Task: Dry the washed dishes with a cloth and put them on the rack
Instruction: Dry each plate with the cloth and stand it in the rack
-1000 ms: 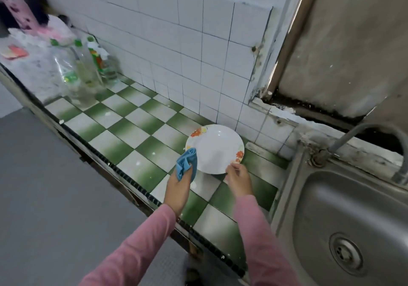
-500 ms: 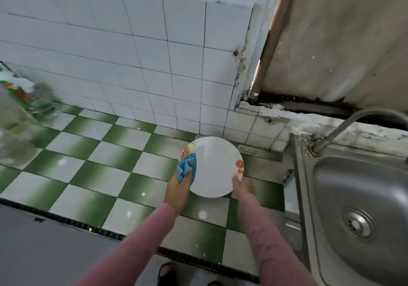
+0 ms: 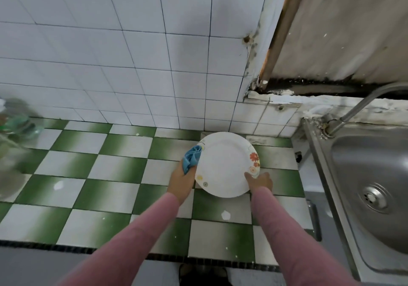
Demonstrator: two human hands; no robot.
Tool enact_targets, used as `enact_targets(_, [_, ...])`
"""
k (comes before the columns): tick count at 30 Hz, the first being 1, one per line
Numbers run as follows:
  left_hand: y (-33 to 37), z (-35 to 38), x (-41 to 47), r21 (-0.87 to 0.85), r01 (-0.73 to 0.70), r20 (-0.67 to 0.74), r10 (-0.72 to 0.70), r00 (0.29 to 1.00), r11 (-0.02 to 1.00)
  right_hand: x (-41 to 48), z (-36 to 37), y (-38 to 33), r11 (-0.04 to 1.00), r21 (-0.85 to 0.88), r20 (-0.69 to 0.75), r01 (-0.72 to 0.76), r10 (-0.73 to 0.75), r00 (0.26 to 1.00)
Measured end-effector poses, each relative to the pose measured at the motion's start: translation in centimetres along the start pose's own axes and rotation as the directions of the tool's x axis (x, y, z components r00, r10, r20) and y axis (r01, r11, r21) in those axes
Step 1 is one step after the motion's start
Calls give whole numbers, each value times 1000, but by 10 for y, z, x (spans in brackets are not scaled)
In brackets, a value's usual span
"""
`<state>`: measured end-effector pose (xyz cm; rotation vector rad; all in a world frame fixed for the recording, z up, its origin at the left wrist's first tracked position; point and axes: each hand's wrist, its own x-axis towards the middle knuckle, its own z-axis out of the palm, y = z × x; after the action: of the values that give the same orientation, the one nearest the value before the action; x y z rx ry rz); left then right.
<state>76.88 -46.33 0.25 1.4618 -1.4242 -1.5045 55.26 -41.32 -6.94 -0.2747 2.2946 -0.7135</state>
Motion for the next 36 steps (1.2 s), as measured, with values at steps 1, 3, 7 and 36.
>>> enact_targets(1, [-1,-2,4,11,5,-3,-5,1000,1000,1,2,-2,1000,-3,-14,-8,8,1000])
enact_targets(3, [-2,-6,10,22,11,-10,-11,1000,1000,4,5,-5,1000,-25,-28,-14,13,1000])
enact_targets(7, [-3,-5,19,20,7,-18,-7,1000,1000,12,8,-9,992,-125,-33,-8,4,999])
enact_targets(36, [2,6,15,-34,1,-77,-4,997,999,6,-61,9,905,425,56,-1,-25,998])
